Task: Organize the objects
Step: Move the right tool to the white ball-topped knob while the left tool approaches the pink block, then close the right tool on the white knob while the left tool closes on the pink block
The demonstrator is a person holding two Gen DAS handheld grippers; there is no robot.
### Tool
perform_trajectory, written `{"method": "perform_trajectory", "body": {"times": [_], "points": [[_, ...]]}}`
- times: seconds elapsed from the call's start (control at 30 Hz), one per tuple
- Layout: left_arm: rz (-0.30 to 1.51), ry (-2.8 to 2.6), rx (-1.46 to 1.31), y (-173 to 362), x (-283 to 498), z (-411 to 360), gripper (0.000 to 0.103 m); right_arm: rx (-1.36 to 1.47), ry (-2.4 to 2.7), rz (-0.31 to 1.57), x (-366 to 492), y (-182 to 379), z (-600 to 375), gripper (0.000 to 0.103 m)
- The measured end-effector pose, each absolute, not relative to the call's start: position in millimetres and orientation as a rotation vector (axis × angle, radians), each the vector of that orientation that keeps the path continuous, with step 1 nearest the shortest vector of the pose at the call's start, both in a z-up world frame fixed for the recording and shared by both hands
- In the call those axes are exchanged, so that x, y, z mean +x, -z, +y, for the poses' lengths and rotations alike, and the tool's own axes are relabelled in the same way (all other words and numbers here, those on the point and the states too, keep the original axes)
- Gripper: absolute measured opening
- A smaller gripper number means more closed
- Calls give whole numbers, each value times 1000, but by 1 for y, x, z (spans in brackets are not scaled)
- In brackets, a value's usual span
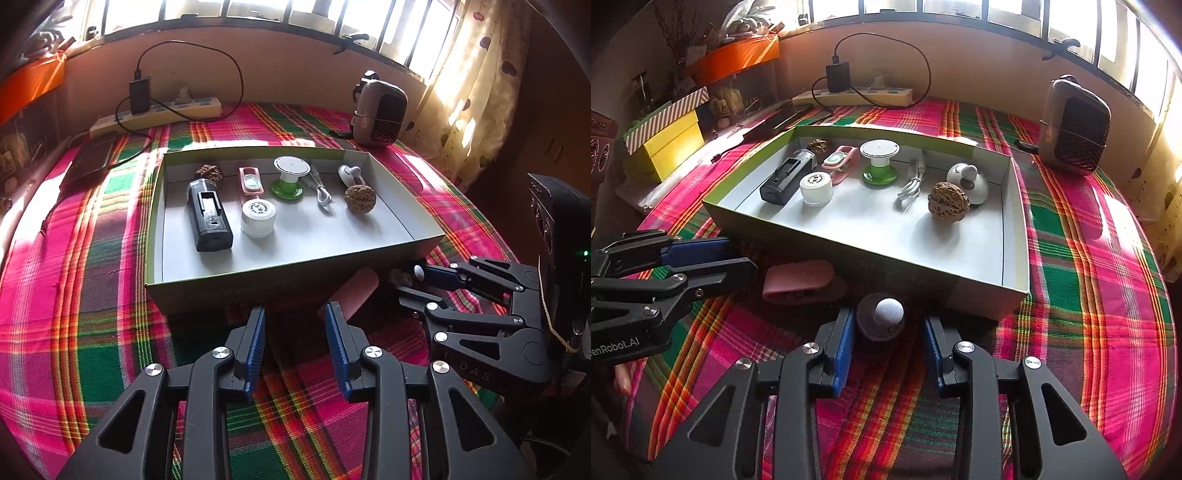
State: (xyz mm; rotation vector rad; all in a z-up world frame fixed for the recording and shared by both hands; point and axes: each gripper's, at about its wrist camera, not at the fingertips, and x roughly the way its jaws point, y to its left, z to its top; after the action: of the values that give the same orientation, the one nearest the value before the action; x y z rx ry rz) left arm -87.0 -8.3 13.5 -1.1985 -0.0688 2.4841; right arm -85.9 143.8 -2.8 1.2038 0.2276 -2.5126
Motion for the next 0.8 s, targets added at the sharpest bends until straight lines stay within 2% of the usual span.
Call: {"method": "perform_trajectory", "body": {"times": [0.13, 0.8], "points": [[-67, -2474, -1179, -15, -87, -4, 31, 1205, 2517, 218, -86, 2, 147, 26], [10, -2389, -1156, -14, -90, 28, 34, 1220, 2533, 187, -75, 3, 174, 26]]}}
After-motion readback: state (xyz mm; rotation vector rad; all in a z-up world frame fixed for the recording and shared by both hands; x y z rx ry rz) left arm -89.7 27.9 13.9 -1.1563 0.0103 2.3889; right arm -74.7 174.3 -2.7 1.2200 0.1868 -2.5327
